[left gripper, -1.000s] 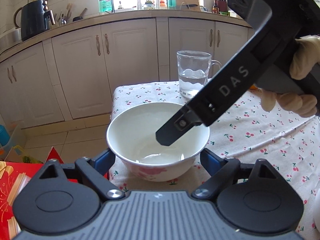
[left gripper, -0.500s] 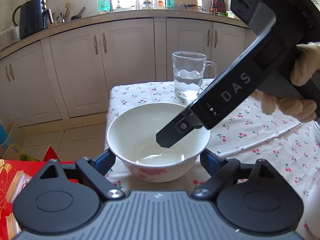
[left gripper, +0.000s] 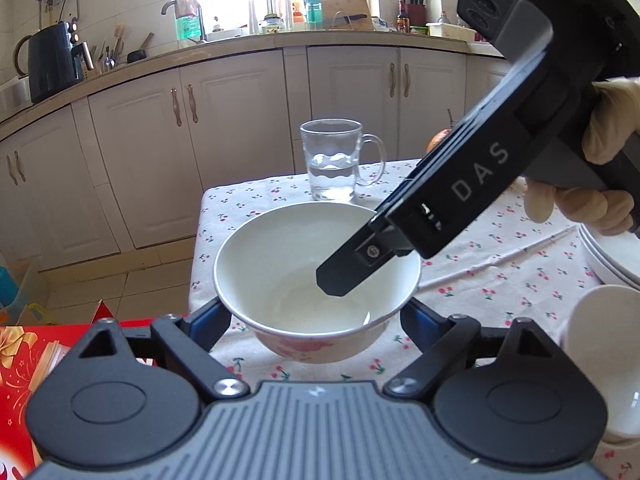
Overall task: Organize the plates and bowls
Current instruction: 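Move the right gripper to the white bowl by the red box and grasp its rim, then carry the bowl over the bowl stack and lower it on top, right gripper, then grasp the bowl stack from opposite sides with the left and right grippers, then lift the bowl stack with both grippers and carry it over the plate stack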
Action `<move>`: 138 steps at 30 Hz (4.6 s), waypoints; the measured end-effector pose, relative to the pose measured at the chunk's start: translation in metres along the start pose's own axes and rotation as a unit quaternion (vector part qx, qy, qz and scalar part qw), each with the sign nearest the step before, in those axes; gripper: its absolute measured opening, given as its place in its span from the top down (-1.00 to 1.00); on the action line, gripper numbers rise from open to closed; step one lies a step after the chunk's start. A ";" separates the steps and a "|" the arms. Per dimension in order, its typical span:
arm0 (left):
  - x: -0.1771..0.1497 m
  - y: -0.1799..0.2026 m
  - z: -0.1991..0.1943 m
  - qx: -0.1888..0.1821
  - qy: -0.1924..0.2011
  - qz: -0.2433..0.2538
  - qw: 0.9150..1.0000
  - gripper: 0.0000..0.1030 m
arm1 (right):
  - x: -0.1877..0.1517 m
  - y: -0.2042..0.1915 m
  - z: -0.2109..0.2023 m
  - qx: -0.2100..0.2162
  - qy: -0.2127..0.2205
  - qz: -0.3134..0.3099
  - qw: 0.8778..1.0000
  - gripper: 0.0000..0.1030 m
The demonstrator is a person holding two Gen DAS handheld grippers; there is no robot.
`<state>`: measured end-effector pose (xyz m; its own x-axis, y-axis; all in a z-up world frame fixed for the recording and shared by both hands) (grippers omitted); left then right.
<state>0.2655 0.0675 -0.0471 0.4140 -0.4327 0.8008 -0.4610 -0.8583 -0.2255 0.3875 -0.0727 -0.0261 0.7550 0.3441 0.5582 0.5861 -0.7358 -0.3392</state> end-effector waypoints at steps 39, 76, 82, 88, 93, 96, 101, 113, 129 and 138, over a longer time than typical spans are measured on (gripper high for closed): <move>0.020 0.118 -0.100 -0.072 0.040 0.025 0.996 -0.77 | -0.135 -0.031 -0.149 -0.036 0.055 -0.002 0.998 -0.32; 0.003 0.137 -0.078 -0.123 0.003 0.010 0.992 -0.77 | -0.173 -0.010 -0.140 -0.049 0.044 0.032 0.997 -0.32; 0.001 0.135 -0.076 -0.125 0.002 0.009 0.992 -0.79 | -0.173 -0.011 -0.137 -0.052 0.046 0.026 0.997 -0.36; -0.001 0.133 -0.074 -0.131 0.002 0.004 0.991 -0.83 | -0.174 -0.013 -0.135 -0.051 0.047 0.023 0.997 -0.46; -0.002 0.131 -0.077 -0.138 0.006 0.002 0.990 -0.85 | -0.174 -0.016 -0.136 -0.050 0.051 0.018 0.997 -0.68; -0.002 0.129 -0.081 -0.143 0.007 0.007 0.990 -0.86 | -0.175 -0.019 -0.138 -0.053 0.058 0.011 0.997 -0.79; -0.006 0.124 -0.097 -0.147 0.015 0.047 0.988 -0.95 | -0.184 -0.028 -0.152 -0.073 0.084 -0.017 0.994 -0.96; -0.025 0.111 -0.059 -0.213 -0.043 0.166 0.962 -0.95 | -0.227 -0.033 -0.127 -0.108 0.032 -0.103 0.988 -1.00; -0.013 0.109 -0.009 -0.349 -0.060 0.244 0.903 -0.60 | -0.214 -0.012 -0.091 -0.061 -0.010 -0.143 0.988 -0.74; -0.012 0.108 -0.007 -0.358 -0.056 0.255 0.896 -0.57 | -0.212 -0.012 -0.092 -0.042 -0.018 -0.149 0.988 -0.60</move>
<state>0.2054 -0.0182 -0.0773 0.0640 -0.7785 0.6244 -0.9818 -0.1614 -0.1006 0.1933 -0.1901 -0.0704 0.5640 0.5711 0.5964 0.7578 -0.6449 -0.0991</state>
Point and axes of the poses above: each gripper's, at about its wrist camera, not at the fingertips, and z roughly the way its jaws point, y to its right, x to its top, the point moved 2 cm from there along z, roughly the way its jaws point, and after that the axes turned 10 degrees about z, right-handed, at the moved point
